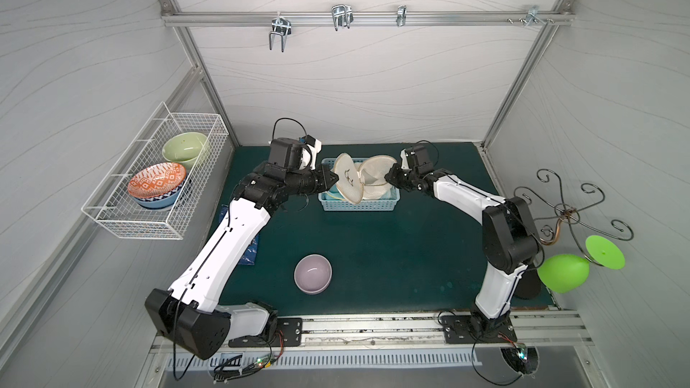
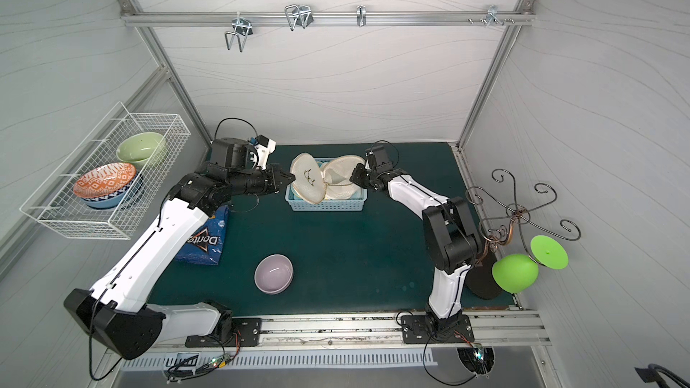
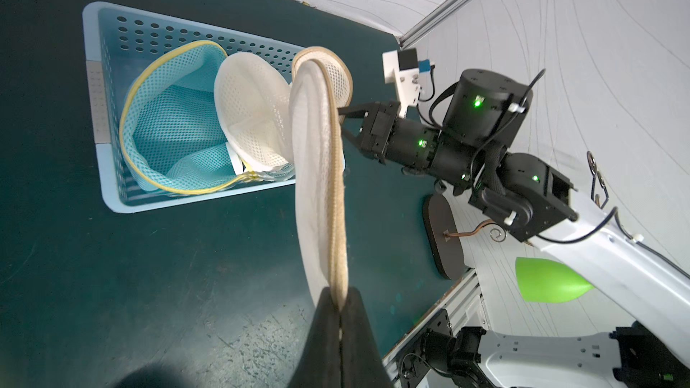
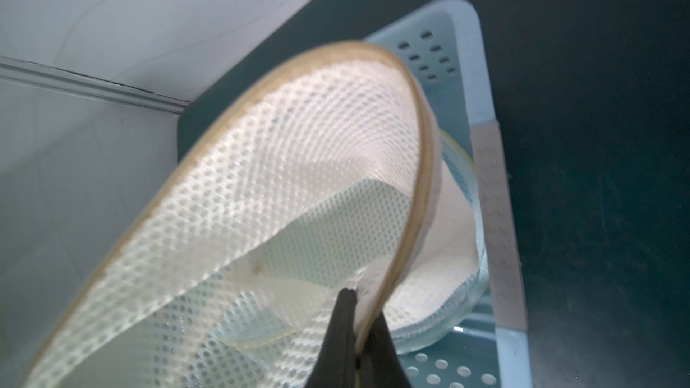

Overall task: Turn the laundry bag inside out
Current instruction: Pick up the laundry bag and place it in the bin.

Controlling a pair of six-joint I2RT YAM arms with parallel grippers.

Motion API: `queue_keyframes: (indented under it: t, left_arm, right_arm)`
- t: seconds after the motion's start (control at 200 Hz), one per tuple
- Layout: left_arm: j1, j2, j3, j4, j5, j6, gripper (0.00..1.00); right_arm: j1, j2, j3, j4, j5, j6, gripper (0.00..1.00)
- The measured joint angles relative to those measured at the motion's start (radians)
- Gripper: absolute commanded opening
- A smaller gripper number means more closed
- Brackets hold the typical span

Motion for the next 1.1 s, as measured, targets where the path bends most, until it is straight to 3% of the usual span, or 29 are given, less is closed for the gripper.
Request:
queue_keyframes:
  t: [0.385,0.72,0.75,0.865,0.95,0.99,1.101]
  left_arm:
    - [-0.003,-0.165,-0.189,-0.027,0.018,-0.047,0.0]
    - [-0.056,-0.24,-0.333,-0.064,-0.001,-0.083,0.0]
    - [-0.071,-0.243,-0.353,-0.064,-0.01,-0.087,0.05]
    - [-0.127,-0.248,-0.417,-0.07,-0.031,-0.096,0.4]
    - [-0.144,-0.248,-0.438,-0.084,-0.047,-0.107,0.57]
    - [-0.146,-0.248,-0.438,-0.095,-0.062,-0.103,0.78]
    - [-0.146,-0.265,-0.427,-0.125,-0.109,-0.073,0.84]
  right_arm:
    - [0.005,-0.107,0.198,-0.087,-0.1,-0.275,0.0]
    - [0.084,-0.291,0.167,-0.214,-0.072,-0.362,0.0]
    - [0.092,-0.31,0.152,-0.223,-0.068,-0.371,0.0]
    - [0.122,-0.386,0.074,-0.257,-0.047,-0.404,0.0]
    - [0.137,-0.436,0.007,-0.279,-0.032,-0.422,0.0]
    - [0.142,-0.454,-0.02,-0.291,-0.029,-0.429,0.0]
    - [0.162,-0.493,-0.082,-0.325,-0.025,-0.451,0.0]
